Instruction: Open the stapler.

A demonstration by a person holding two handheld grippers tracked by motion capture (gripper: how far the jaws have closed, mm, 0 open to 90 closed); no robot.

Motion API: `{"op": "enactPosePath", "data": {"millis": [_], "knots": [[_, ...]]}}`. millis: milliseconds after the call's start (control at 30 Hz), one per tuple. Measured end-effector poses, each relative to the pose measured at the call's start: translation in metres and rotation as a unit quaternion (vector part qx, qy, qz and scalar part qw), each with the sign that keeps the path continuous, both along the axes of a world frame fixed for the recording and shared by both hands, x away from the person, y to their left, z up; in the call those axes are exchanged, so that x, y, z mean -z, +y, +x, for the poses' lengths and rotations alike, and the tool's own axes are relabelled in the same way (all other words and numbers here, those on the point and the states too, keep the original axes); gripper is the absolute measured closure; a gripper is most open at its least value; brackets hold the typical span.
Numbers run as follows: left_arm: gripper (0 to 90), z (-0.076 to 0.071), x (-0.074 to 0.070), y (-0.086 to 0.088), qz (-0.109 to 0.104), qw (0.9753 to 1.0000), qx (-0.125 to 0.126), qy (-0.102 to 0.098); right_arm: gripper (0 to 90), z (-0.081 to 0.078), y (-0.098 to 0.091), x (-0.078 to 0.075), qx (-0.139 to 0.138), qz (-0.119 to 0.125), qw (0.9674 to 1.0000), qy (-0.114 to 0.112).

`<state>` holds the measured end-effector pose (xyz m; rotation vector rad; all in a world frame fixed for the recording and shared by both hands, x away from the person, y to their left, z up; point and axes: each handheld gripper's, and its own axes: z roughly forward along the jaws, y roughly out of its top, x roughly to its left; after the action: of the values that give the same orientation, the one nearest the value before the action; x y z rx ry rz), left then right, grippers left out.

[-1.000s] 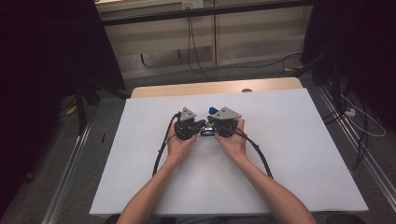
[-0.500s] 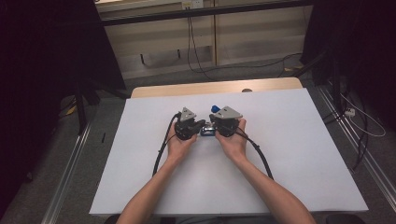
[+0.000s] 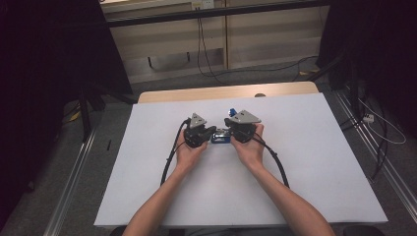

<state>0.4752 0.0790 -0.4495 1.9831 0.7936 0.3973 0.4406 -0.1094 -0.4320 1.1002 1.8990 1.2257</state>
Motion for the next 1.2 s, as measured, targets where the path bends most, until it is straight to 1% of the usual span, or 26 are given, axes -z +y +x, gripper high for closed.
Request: {"op": "enactPosePath", "data": {"millis": [133, 367, 433, 500, 700, 900, 1067, 1200], "knots": [[90.0, -0.001, 0.001, 0.000, -0.001, 1.0000, -0.003, -0.003, 90.0, 0.000, -0.001, 0.000, -0.002, 0.001, 1.0000, 0.001], [90.0, -0.001, 0.001, 0.000, -0.002, 1.0000, -0.002, -0.003, 90.0, -0.001, -0.006, -0.002, 0.006, 0.001, 1.0000, 0.000], [90.0, -0.001, 0.001, 0.000, -0.001, 1.0000, -0.002, -0.003, 90.0, -0.001, -0.009, -0.004, 0.009, 0.001, 1.0000, -0.004], [90.0, -0.001, 0.000, -0.001, 0.003, 1.0000, -0.002, -0.005, 90.0, -0.001, -0.012, -0.004, 0.010, 0.008, 0.9999, -0.001], [90.0, -0.001, 0.000, -0.001, 0.002, 1.0000, -0.002, -0.004, 90.0, -0.003, -0.015, -0.008, 0.013, 0.000, 0.9999, -0.008], [90.0, -0.001, 0.000, -0.001, 0.001, 1.0000, -0.001, -0.005, 90.0, -0.004, -0.023, -0.009, 0.020, 0.003, 0.9997, -0.011], [90.0, -0.001, 0.000, -0.001, 0.003, 1.0000, -0.001, -0.004, 90.0, -0.005, -0.024, -0.008, 0.022, 0.006, 0.9997, -0.011], [90.0, -0.001, 0.001, -0.001, 0.000, 1.0000, -0.001, -0.005, 90.0, -0.005, -0.026, -0.008, 0.024, 0.005, 0.9996, -0.013]]}}
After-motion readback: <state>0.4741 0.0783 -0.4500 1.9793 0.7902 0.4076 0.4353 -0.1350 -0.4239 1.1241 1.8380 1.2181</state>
